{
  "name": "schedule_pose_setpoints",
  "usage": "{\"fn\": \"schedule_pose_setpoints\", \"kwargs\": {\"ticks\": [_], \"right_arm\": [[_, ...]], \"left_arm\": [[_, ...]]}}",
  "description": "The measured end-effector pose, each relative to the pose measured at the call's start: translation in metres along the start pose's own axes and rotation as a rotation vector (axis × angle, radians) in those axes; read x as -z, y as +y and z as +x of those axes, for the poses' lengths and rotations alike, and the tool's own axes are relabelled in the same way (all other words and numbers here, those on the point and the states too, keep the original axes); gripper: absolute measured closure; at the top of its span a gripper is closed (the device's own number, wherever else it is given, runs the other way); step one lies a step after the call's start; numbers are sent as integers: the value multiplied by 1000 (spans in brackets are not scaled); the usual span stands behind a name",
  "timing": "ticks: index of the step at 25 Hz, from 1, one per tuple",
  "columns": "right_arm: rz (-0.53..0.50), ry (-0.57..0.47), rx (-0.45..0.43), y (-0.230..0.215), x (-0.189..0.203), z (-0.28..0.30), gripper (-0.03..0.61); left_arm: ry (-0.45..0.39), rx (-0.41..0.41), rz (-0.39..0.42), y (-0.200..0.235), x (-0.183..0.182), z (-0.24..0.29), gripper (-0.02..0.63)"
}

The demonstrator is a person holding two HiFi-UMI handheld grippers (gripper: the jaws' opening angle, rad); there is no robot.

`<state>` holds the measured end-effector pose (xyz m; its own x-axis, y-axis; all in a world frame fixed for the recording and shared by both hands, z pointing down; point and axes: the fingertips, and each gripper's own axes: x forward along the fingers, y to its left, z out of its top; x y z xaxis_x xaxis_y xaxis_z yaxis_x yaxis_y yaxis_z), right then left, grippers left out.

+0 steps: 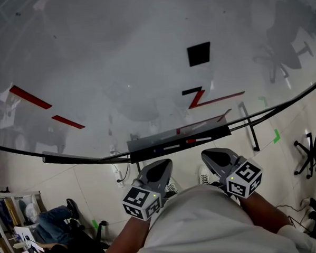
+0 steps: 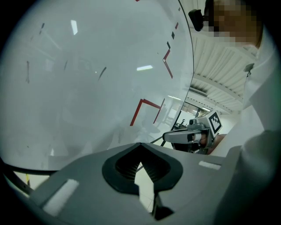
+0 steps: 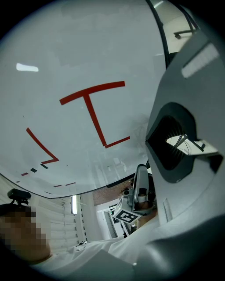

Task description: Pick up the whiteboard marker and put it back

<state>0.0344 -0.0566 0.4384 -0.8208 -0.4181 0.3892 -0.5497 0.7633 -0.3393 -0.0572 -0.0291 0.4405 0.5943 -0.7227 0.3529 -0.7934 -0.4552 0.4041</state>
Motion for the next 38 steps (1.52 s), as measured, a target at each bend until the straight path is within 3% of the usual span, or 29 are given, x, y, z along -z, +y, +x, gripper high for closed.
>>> {"fn": "schedule_pose_setpoints", "kwargs": {"ticks": [6, 12, 18, 27, 38], "right_arm": [[30, -13, 64, 20, 11, 0, 577], [20, -35, 125, 41, 18, -2, 577], [21, -33, 151, 45, 25, -18, 577], [-29, -32, 50, 34, 27, -62, 577], [-21, 5, -124, 24, 79, -150, 577]], "left_arm": [[31, 70, 0, -4, 8, -6, 597], [49, 150, 49, -11, 14, -17, 598], [38, 165, 61, -21, 16, -19, 598], [-9, 43, 40, -60, 26, -15, 597], [-25, -147, -15, -157, 82, -14, 598]]}}
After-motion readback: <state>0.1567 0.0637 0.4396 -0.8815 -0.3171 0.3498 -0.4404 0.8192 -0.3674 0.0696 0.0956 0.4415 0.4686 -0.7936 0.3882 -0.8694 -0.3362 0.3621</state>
